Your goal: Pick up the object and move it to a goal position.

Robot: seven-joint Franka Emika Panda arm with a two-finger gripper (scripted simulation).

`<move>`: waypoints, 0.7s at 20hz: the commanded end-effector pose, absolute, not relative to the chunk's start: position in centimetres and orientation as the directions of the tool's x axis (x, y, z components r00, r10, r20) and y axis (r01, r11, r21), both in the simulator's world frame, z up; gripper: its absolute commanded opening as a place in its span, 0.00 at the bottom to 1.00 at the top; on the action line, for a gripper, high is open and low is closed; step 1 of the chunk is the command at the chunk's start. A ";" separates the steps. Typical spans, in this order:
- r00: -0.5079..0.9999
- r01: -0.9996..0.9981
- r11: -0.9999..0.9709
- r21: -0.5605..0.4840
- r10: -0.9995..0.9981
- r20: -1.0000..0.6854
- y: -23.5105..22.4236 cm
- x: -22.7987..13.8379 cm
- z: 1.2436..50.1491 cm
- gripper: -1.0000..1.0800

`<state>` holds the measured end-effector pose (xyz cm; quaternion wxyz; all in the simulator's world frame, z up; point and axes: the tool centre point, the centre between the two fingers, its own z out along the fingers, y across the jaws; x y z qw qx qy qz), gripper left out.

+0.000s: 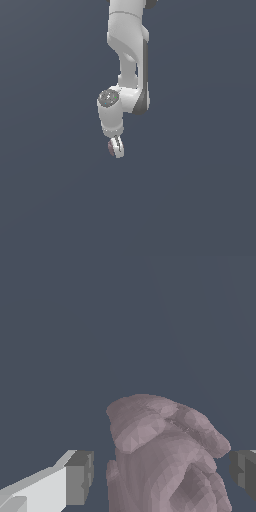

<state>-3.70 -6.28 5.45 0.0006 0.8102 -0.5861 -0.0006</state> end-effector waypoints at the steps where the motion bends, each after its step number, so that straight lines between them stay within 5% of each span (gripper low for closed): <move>1: 0.313 -0.950 -0.313 0.000 -0.950 0.000 -6.3 -3.6 5.0 0.96; 2: 0.313 -0.950 -0.313 0.000 -0.950 0.000 -6.3 -3.6 5.0 0.96; 3: 0.313 -0.950 -0.313 0.000 -0.950 0.000 -6.3 -3.6 5.0 0.00; 14: 0.312 -0.950 -0.312 -0.001 -0.950 0.000 -6.3 -3.6 5.1 0.00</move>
